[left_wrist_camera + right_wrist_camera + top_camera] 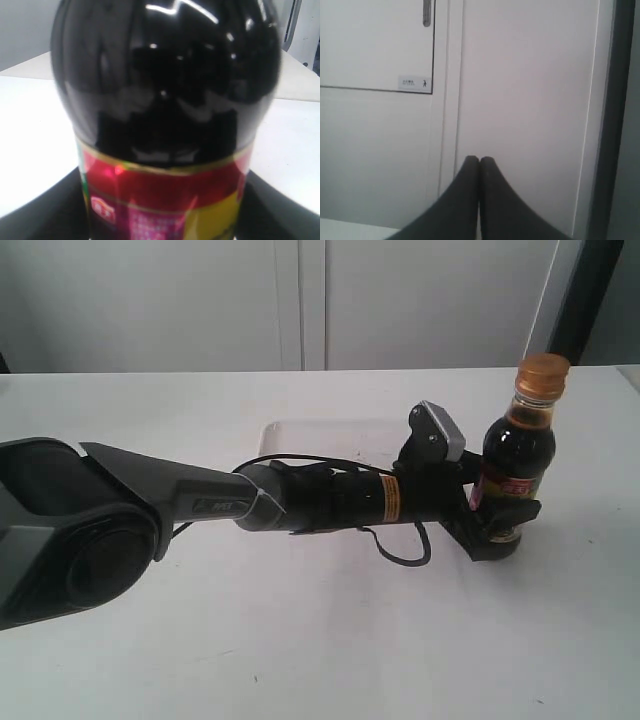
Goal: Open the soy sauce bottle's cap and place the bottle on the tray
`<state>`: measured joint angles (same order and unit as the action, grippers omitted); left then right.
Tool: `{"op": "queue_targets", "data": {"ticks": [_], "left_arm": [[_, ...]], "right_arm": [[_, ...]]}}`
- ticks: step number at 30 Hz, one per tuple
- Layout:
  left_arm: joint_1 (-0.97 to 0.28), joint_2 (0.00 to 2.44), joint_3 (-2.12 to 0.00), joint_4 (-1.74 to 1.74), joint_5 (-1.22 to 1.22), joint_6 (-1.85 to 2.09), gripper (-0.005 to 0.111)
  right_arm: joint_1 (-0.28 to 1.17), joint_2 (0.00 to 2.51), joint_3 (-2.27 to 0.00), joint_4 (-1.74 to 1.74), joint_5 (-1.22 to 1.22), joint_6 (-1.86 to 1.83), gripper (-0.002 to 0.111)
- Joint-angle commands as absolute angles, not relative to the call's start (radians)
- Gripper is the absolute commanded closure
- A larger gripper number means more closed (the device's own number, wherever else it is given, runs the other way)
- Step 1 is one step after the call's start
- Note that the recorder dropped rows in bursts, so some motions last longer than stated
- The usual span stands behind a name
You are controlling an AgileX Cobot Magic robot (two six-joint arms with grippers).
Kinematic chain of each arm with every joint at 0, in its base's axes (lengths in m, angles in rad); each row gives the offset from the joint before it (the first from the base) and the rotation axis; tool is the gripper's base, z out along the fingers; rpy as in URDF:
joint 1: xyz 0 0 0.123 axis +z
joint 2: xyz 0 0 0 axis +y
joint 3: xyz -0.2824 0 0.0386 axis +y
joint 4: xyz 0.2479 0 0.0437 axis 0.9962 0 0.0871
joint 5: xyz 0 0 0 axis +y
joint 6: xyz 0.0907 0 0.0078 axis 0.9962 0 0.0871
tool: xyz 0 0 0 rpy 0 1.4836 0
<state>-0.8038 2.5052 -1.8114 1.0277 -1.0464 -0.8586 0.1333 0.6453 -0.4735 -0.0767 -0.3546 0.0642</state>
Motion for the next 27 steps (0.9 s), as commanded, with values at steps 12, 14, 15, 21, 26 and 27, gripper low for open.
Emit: {"op": "queue_targets", "data": {"ticks": [12, 14, 15, 21, 26, 27], "left_arm": [[-0.810, 2.502, -1.811, 1.081, -1.019, -0.874, 0.106], [-0.810, 2.502, -1.811, 1.081, -1.019, -0.874, 0.106], [-0.810, 2.502, -1.811, 1.081, -1.019, -0.874, 0.106], [-0.810, 2.502, -1.811, 1.081, -1.019, -0.875, 0.106], [-0.810, 2.502, -1.811, 1.081, -1.019, -0.882, 0.106], [-0.810, 2.502, -1.811, 1.081, -1.019, -0.882, 0.106]], "right_arm": [[0.128, 0.952, -0.539, -0.078, -0.340, -0.620, 0.108], [0.128, 1.006, -0.539, -0.078, -0.334, -0.708, 0.108], [0.126, 1.022, -0.539, -0.078, -0.322, -0.713, 0.108], [0.023, 1.160, -0.559, -0.082, -0.280, -0.698, 0.108], [0.019, 1.264, -0.650, -0.082, -0.166, -0.501, 0.108], [0.019, 1.264, -0.650, -0.082, -0.186, -0.476, 0.108]]}}
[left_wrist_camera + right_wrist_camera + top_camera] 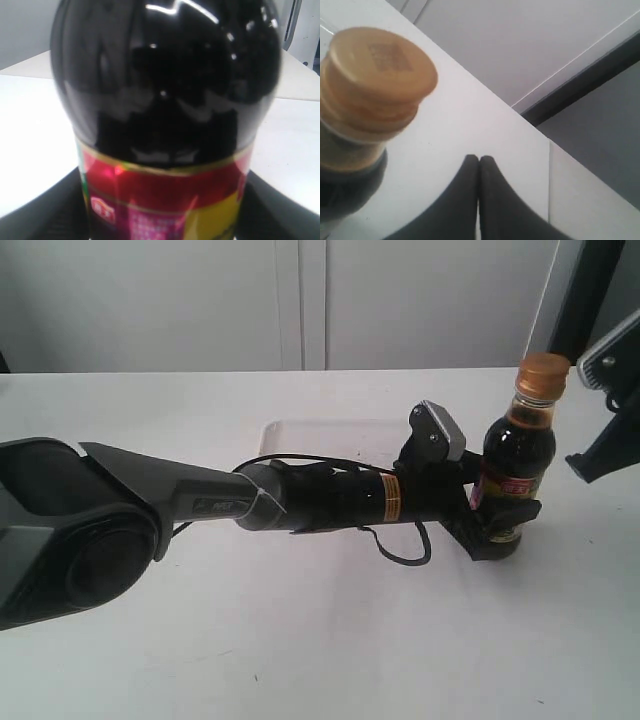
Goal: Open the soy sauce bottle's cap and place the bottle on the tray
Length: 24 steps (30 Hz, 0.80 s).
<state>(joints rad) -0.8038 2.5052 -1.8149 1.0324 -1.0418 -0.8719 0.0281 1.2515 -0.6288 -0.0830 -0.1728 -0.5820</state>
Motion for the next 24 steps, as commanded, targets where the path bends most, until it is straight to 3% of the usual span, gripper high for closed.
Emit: {"op": "queue_targets", "data": {"ticks": [1, 24], "left_arm": [[-0.810, 2.502, -1.811, 1.081, -1.019, -0.882, 0.106], [-0.810, 2.502, -1.811, 1.081, -1.018, -0.882, 0.106]], "right_arm": [[0.019, 1.264, -0.650, -0.082, -0.188, -0.467, 0.108], [0.100, 1.268, -0.628, -0.176, -0.285, -0.476, 0.108]]}}
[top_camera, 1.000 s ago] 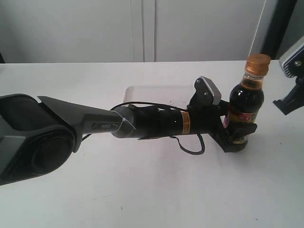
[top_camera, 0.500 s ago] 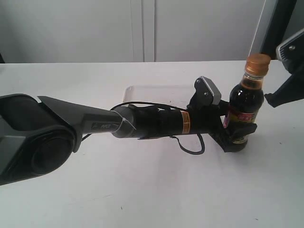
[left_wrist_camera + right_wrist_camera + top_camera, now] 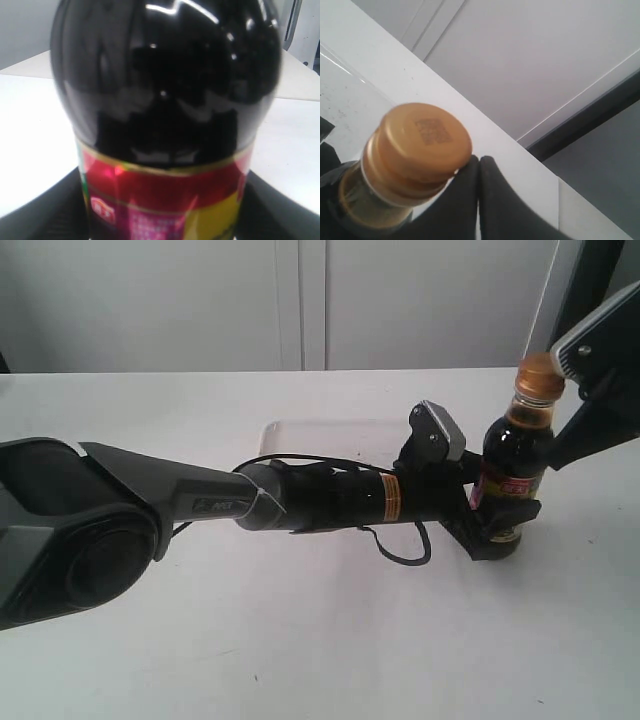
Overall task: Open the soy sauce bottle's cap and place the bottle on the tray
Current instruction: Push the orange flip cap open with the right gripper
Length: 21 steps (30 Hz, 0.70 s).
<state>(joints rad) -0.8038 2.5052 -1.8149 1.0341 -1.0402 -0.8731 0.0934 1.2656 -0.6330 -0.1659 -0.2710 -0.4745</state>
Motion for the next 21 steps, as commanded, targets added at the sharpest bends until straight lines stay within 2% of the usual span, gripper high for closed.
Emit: {"op": "queue_targets", "data": {"ticks": [1, 12, 21], "left_arm": [[-0.810, 2.502, -1.811, 1.081, -1.018, -0.882, 0.106], [-0.810, 2.502, -1.811, 1.081, -1.011, -0.884, 0.106], [-0.810, 2.502, -1.811, 1.083, -0.993, -0.882, 0.106]], "right_arm": [[0.100, 1.268, -0.628, -0.176, -0.285, -0.476, 0.108], [0.110, 1.248, -0.630, -0.178, -0.343, -0.440, 0.108], [0.230, 1.230, -0.691, -0.248, -0.345, -0.337, 0.108]]}}
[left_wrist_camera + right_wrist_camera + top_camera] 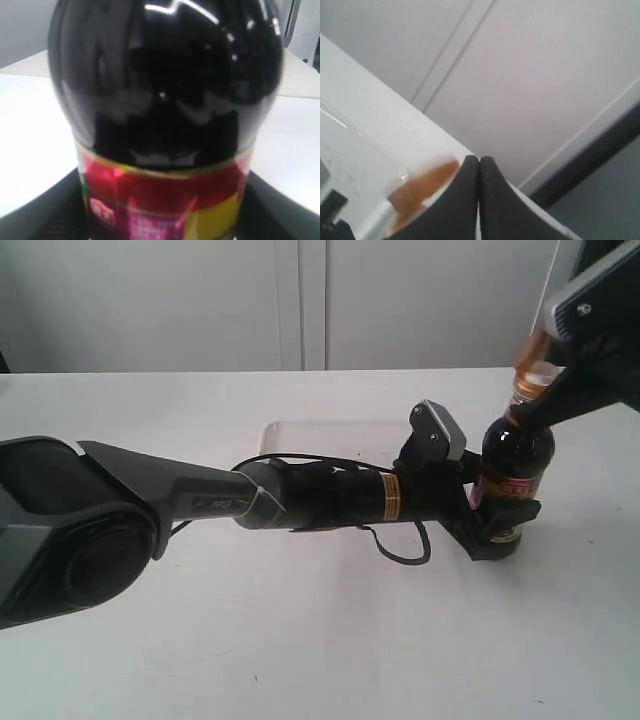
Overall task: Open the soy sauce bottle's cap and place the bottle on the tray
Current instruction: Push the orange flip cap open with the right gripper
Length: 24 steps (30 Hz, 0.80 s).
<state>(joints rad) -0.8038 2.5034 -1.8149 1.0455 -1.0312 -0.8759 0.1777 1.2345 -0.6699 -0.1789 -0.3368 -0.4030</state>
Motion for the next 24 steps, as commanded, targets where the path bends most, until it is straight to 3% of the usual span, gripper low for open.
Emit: {"op": "queue_targets", "data": {"ticks": [1, 12, 24], "left_arm": [[-0.810, 2.502, -1.811, 1.083, -0.993, -0.882, 0.106], [-0.810, 2.502, -1.811, 1.083, -0.993, -0.882, 0.106], [-0.810, 2.500, -1.811, 1.080, -1.000, -0.884, 0.107]], "right_arm": [[0.238, 1.230, -0.697, -0.269, -0.345, -0.329, 0.108], [0.178, 1.206, -0.796, -0.260, -0.194, -0.187, 0.108], [0.053, 1.248, -1.048, -0.254, 0.413, -0.143, 0.108]]}}
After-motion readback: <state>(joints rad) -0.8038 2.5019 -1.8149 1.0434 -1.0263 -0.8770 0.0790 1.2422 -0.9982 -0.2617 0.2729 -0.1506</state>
